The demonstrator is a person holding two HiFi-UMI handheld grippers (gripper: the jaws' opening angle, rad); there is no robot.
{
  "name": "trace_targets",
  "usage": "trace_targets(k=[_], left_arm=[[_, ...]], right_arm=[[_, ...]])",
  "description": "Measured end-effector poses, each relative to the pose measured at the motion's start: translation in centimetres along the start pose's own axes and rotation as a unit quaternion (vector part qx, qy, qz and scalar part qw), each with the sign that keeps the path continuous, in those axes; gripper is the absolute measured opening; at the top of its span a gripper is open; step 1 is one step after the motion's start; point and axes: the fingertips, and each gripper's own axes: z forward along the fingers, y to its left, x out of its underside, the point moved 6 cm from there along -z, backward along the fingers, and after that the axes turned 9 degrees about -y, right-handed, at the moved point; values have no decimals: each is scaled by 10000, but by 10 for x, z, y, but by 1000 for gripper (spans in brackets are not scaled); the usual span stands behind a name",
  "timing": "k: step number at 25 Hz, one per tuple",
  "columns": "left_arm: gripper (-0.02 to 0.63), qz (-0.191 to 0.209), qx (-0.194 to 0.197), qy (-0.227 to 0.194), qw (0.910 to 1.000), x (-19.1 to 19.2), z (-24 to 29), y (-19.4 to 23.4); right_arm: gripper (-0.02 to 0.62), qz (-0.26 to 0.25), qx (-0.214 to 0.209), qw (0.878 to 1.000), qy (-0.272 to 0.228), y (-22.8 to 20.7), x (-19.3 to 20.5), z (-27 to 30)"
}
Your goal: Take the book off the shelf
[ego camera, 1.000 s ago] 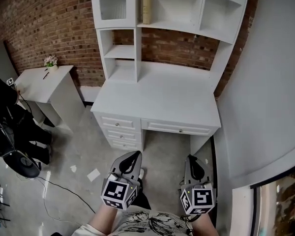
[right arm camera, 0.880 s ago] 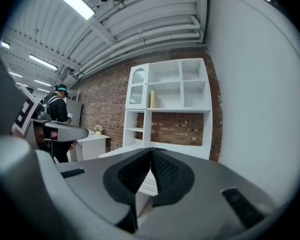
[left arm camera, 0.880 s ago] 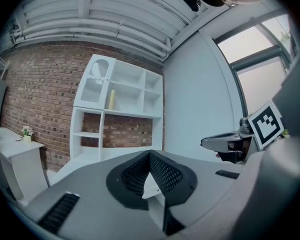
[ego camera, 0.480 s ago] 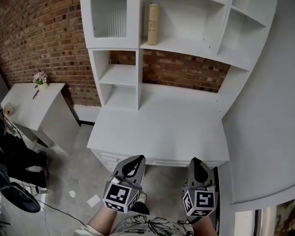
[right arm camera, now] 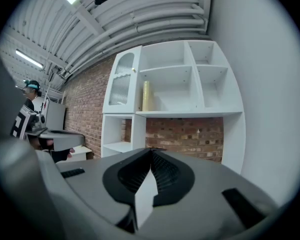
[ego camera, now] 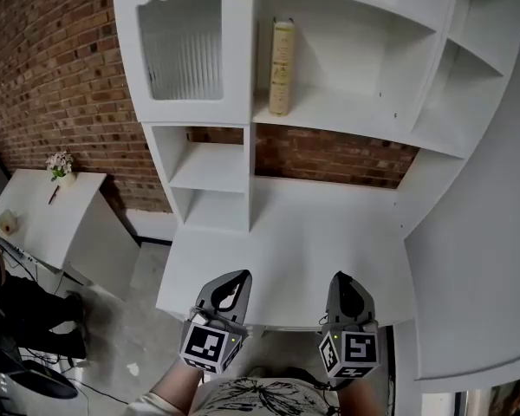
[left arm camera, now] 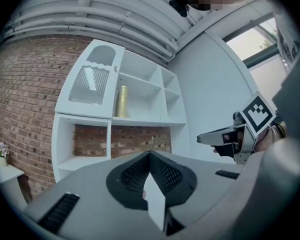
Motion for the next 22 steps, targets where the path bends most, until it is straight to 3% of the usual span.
trace_targets(k=[7, 15, 17, 19, 22], left_arm=[[12, 86, -196, -51, 9998, 8, 59, 26], [14, 445, -539, -277, 9972, -14, 144, 43], [13, 380, -582, -269, 9972, -25, 171, 47], [14, 373, -576, -273, 9973, -37, 199, 50], [58, 773, -685, -339, 9941, -56, 233, 57]], right_arm=[[8, -4, -266, 9996, -126, -18, 2, 66], [8, -787, -646, 9940, -399, -53, -16, 140], [8, -971, -701, 9920, -399, -64, -19, 158], [8, -932, -787, 9917, -400, -74, -22, 173], [8, -750, -925, 9921, -393, -87, -25, 190]])
